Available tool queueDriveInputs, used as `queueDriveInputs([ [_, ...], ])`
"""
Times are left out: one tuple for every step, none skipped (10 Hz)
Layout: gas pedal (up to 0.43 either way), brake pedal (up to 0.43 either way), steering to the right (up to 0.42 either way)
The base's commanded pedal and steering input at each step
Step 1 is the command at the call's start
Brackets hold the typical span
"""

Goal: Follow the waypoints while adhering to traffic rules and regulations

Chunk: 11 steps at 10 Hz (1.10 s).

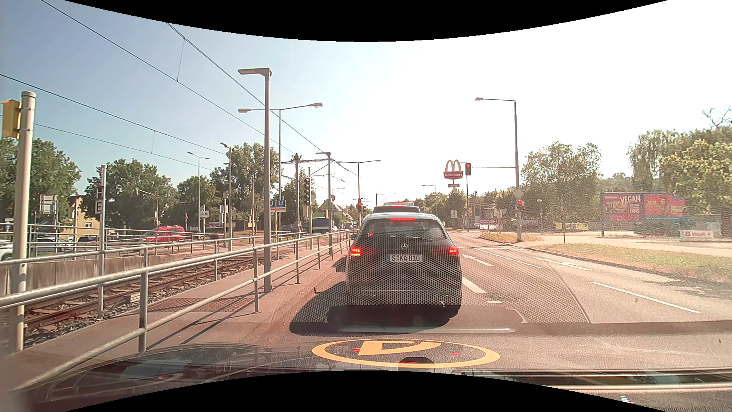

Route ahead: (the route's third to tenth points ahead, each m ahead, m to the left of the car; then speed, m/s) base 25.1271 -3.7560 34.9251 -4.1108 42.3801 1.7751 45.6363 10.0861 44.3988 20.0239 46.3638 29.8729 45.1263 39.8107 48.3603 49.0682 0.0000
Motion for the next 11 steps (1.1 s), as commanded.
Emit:
queueDriveInputs([
  [0.000,0.220,0.006],
  [0.000,0.220,0.006],
  [0.000,0.220,0.006],
  [0.000,0.220,0.006],
  [0.000,0.220,0.006],
  [0.000,0.220,0.006],
  [0.000,0.220,0.006],
  [0.000,0.220,0.006],
  [0.000,0.220,0.006],
  [0.000,0.220,0.006],
  [0.000,0.220,0.006],
])
